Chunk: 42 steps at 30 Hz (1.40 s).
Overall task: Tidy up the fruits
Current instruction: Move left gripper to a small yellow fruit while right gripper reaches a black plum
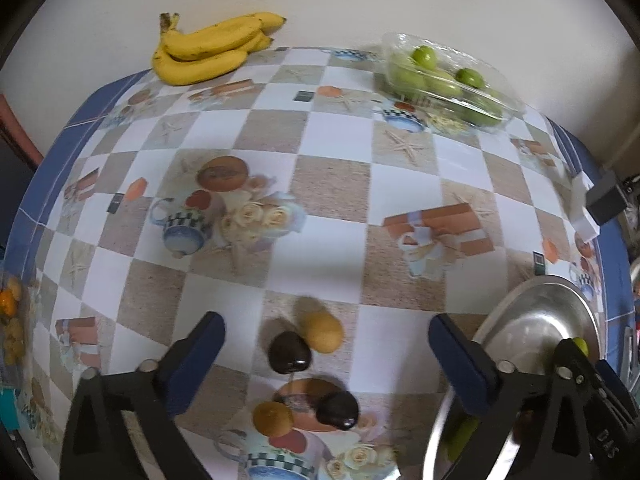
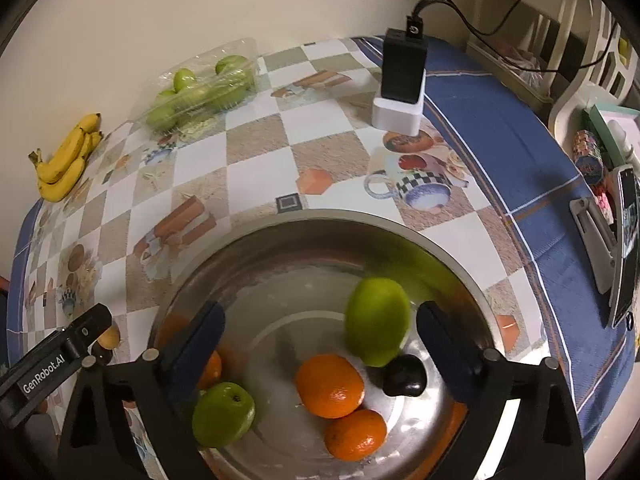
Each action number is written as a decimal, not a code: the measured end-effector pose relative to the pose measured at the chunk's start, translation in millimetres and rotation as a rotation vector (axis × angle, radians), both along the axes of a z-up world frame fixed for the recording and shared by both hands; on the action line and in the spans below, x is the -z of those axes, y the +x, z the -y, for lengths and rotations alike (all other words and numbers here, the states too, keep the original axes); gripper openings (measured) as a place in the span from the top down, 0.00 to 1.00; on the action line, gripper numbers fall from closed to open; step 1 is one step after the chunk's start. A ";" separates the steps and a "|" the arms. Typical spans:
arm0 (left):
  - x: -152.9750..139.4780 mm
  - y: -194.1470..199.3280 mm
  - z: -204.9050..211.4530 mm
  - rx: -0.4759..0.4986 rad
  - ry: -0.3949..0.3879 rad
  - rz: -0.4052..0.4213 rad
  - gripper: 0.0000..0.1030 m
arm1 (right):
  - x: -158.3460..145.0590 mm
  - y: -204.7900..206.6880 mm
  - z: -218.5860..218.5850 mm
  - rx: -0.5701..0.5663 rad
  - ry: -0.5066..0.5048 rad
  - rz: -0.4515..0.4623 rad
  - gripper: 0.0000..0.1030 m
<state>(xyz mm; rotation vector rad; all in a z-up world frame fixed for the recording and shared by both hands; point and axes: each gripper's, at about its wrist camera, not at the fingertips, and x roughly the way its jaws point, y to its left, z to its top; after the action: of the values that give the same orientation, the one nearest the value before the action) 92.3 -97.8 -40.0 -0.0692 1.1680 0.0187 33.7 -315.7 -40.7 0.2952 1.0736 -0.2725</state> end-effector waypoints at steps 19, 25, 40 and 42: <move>-13.3 -42.0 -28.5 0.024 -0.011 0.031 0.00 | -12.8 -27.1 -31.2 -0.047 0.020 0.045 0.02; -19.7 -58.1 -52.4 -0.009 -0.009 0.044 0.00 | -22.4 -39.7 -59.6 -0.109 0.026 0.064 0.02; -23.5 -66.2 -123.3 -0.186 -0.060 0.046 0.00 | -23.4 -31.6 -129.1 -0.277 0.077 0.051 0.02; -22.6 -64.7 -128.7 -0.200 -0.069 0.045 0.00 | -23.3 -28.0 -136.8 -0.294 0.087 0.049 0.02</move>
<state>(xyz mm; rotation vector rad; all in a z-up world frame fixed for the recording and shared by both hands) 27.6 30.9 -17.3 -0.2463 1.1134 0.1533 5.7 -178.9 -17.4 0.2175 1.0664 0.0442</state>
